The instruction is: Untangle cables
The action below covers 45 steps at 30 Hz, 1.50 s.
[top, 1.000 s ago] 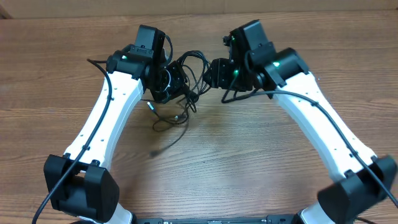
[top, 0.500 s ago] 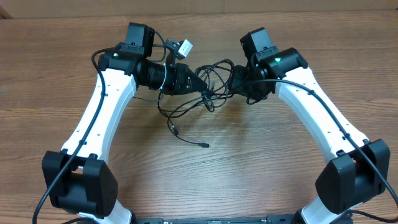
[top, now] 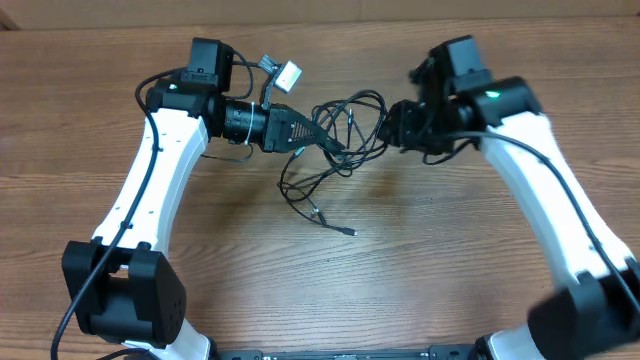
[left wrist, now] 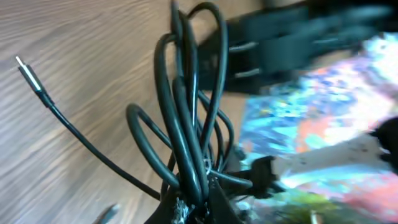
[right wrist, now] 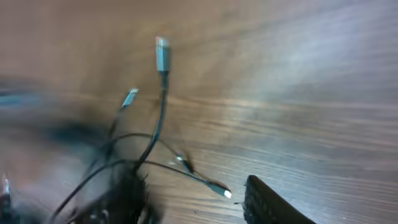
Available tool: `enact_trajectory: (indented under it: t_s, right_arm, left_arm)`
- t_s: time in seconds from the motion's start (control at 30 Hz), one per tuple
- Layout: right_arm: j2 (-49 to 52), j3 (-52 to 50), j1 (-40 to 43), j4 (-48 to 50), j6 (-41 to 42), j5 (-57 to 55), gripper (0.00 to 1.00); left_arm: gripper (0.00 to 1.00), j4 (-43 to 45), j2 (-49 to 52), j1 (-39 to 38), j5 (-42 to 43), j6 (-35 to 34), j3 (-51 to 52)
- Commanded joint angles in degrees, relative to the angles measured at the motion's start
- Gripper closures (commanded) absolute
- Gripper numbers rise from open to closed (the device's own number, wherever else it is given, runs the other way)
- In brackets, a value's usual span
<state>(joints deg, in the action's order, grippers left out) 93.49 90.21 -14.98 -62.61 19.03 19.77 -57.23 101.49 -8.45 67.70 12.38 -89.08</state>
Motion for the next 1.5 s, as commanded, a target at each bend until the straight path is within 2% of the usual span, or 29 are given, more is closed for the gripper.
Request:
enact_trajectory:
  t_s: [0.0, 0.17, 0.23, 0.3, 0.37, 0.47, 0.63, 0.73, 1.0, 1.07, 1.27, 1.37, 1.47]
  right_arm:
    - [-6.8, 1.7, 0.44, 1.4, -0.87, 3.58, 0.47]
    - [-7.21, 1.68, -0.02, 4.79, -0.81, 13.64, 0.48]
    - [-6.8, 1.68, -1.22, 6.51, 2.49, 13.9, 0.5]
    - [-5.53, 1.66, -2.71, 7.26, 8.63, 12.41, 0.6]
    - [-2.73, 1.64, -4.83, 7.74, 10.8, 11.82, 0.61]
    - [0.02, 1.64, -6.93, 8.35, 11.82, 11.58, 0.62]
    - [3.5, 1.62, -9.07, 8.31, 15.58, 5.66, 0.65]
    - [5.66, 1.62, -9.07, 10.56, 15.69, 5.09, 0.68]
    - [10.14, 1.55, -9.07, 14.32, 15.67, 2.4, 0.85]
    - [10.14, 1.51, -8.79, 13.75, 15.65, -0.57, 0.95]
    - [10.14, 1.51, -2.78, 4.42, 14.32, -11.89, 0.96]
    - [10.12, 1.51, 0.7, 1.77, 10.93, -12.02, 0.96]
    - [8.61, 1.55, 5.03, 0.7, 3.67, -3.96, 0.96]
  left_arm:
    - [0.96, 0.02, -1.84, 0.44, -9.55, -0.48, -1.01]
    - [0.96, 0.04, -1.81, -0.33, -12.24, -0.83, -1.01]
    - [0.96, 0.09, -1.81, -1.55, -12.22, -1.4, -1.01]
    - [0.96, 0.46, -1.77, -2.8, -12.2, -4.42, -1.01]
    - [0.96, 1.38, -1.75, -4.33, -12.22, -8.83, -1.01]
    - [0.96, 1.88, -1.75, -4.85, -12.2, -11.8, -1.01]
    - [0.96, 1.99, -1.75, -4.87, -11.63, -12.85, -1.01]
    - [0.96, 1.97, -1.75, -4.87, -7.23, -13.31, -1.01]
    - [0.96, 1.55, -1.75, -5.07, 1.31, -13.64, -1.01]
    - [0.96, 1.53, -1.75, -5.07, 1.33, -13.62, -1.01]
    - [0.96, 1.62, -1.75, -2.62, 1.81, -13.62, -1.01]
    - [0.96, 1.31, -1.75, -1.05, -1.31, -13.66, -1.01]
    - [0.96, -1.77, -1.75, -0.63, -15.85, -13.7, -1.01]
